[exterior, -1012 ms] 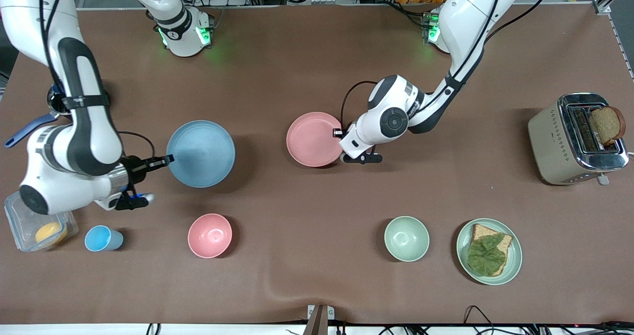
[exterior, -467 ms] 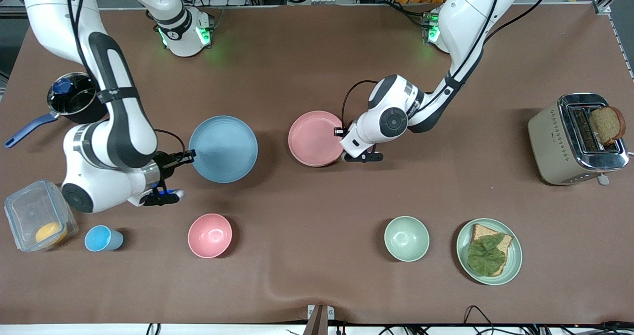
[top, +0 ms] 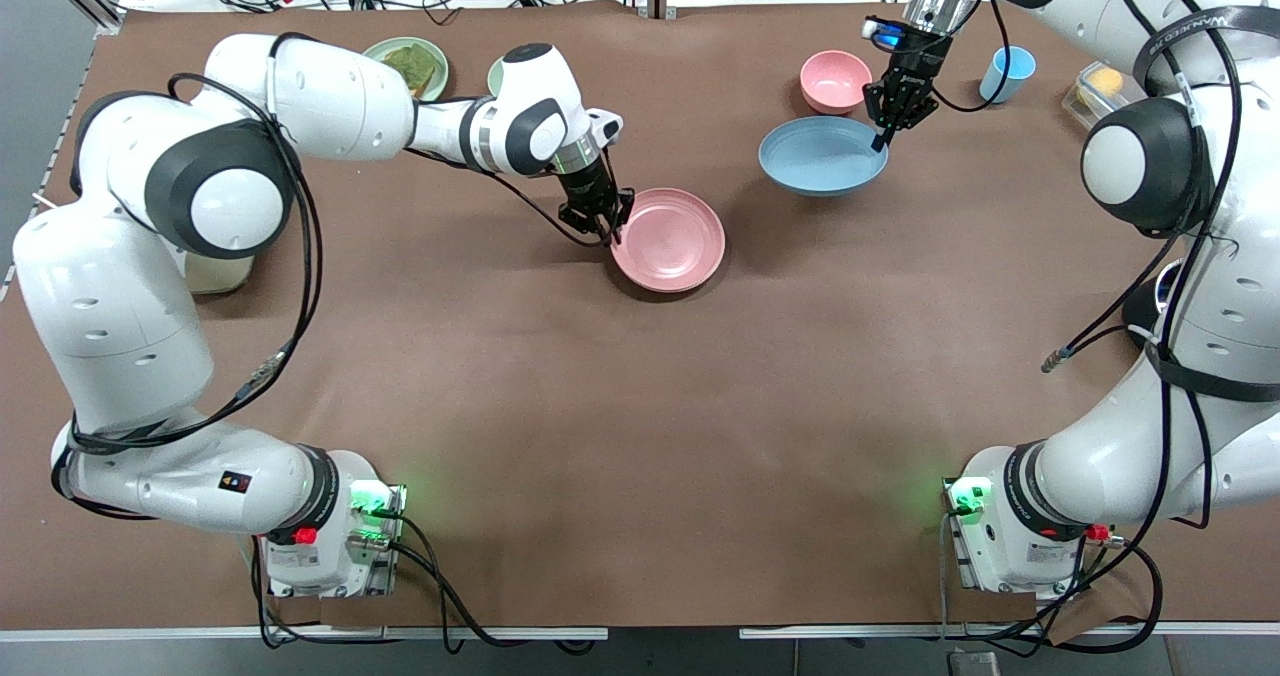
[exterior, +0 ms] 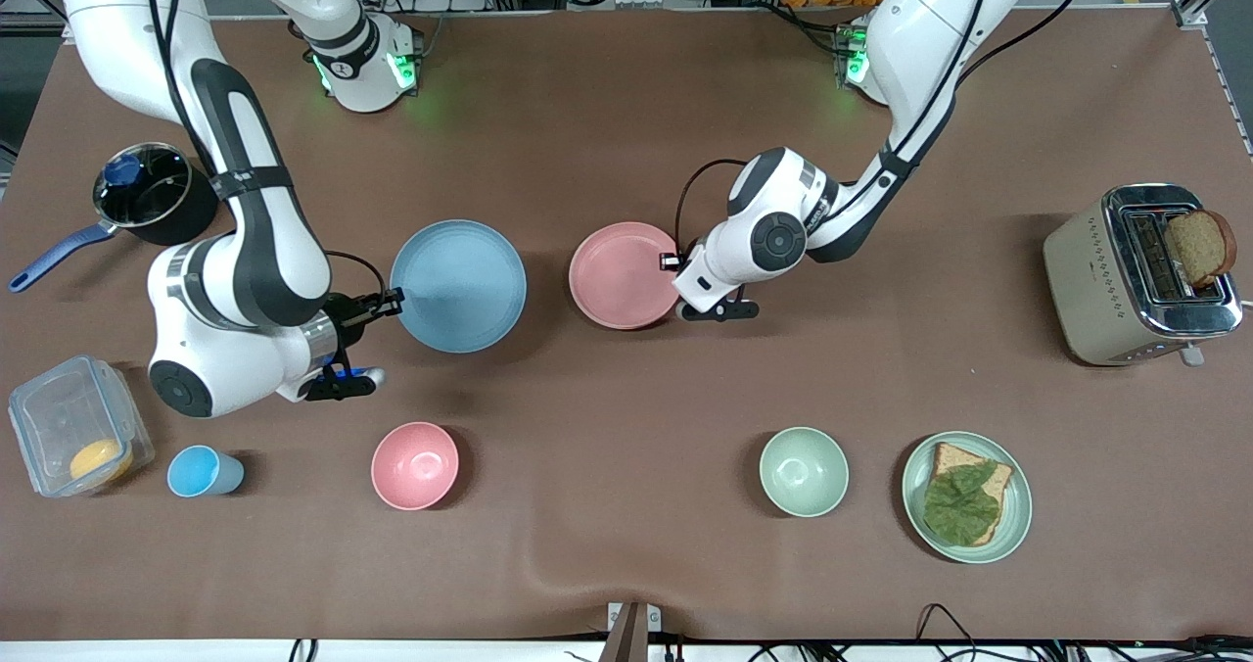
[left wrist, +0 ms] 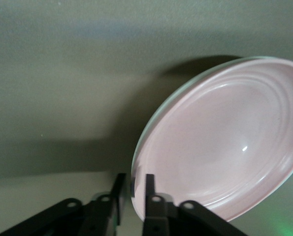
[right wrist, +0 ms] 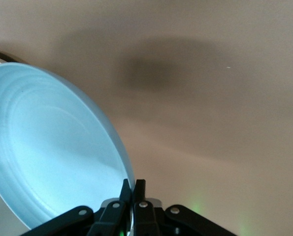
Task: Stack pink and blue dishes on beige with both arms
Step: 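Carry blue plate to stack with the right gripper while the left gripper retracts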
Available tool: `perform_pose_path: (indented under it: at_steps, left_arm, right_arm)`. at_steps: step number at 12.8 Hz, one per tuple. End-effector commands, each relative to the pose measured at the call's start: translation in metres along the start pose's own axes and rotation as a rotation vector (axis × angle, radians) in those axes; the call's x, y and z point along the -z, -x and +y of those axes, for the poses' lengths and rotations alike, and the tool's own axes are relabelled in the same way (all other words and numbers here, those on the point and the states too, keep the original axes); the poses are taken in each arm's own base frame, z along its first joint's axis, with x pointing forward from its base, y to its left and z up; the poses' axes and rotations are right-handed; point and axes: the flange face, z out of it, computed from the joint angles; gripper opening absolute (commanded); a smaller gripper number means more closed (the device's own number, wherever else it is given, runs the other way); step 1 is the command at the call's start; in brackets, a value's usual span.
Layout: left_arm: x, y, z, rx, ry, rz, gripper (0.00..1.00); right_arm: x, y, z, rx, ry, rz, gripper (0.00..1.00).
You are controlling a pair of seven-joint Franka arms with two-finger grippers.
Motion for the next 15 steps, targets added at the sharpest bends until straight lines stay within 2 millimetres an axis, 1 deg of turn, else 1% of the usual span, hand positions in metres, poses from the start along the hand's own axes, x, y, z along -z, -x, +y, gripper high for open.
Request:
perform_pose_path:
  at_steps: [1, 2, 3, 5, 6, 8, 9, 11, 12, 13, 14, 15]
  left_arm:
    - [0.055, 0.004, 0.000, 0.010, -0.021, 0.055, 1.00]
    - [0.093, 0.005, -0.007, 0.006, -0.054, 0.067, 1.00]
    - [0.134, 0.008, -0.014, -0.004, -0.095, 0.101, 1.00]
    - [0.211, -0.003, -0.043, 0.032, -0.134, 0.154, 1.00]
    - [0.247, -0.010, -0.062, 0.056, -0.162, 0.177, 1.00]
    - [0.308, -0.012, -0.090, 0.053, -0.262, 0.220, 1.00]
    - [0.332, -0.012, -0.104, 0.071, -0.289, 0.214, 1.00]
    - [0.380, -0.004, -0.126, 0.114, -0.298, 0.241, 1.00]
    - [0.396, 0.000, -0.136, 0.135, -0.294, 0.260, 1.00]
    - [0.406, 0.008, -0.134, 0.148, -0.291, 0.283, 1.00]
    - [0.418, 0.017, -0.132, 0.135, -0.295, 0.308, 1.00]
    - [0.427, 0.024, -0.132, 0.136, -0.304, 0.333, 1.00]
  right_arm:
    - [0.003, 0.005, -0.014, -0.011, -0.026, -0.005, 0.00]
    - [-0.001, 0.005, -0.024, -0.007, -0.022, -0.009, 0.00]
    - [-0.007, 0.005, -0.039, -0.009, -0.011, -0.014, 0.00]
    - [-0.025, 0.005, -0.078, -0.007, 0.010, -0.027, 0.00]
    - [-0.034, 0.005, -0.096, 0.007, -0.005, -0.030, 0.00]
    - [-0.051, 0.003, -0.126, 0.043, 0.003, -0.017, 0.00]
    - [-0.065, 0.003, -0.145, 0.065, 0.017, -0.023, 0.00]
    - [-0.088, -0.004, -0.162, 0.083, 0.023, -0.023, 0.00]
    - [-0.101, -0.008, -0.172, 0.094, 0.029, -0.021, 0.00]
    - [-0.109, -0.013, -0.177, 0.100, 0.031, 0.001, 0.00]
    - [-0.122, -0.017, -0.188, 0.113, 0.041, 0.016, 0.00]
    - [-0.130, -0.023, -0.193, 0.116, 0.044, 0.037, 0.00]
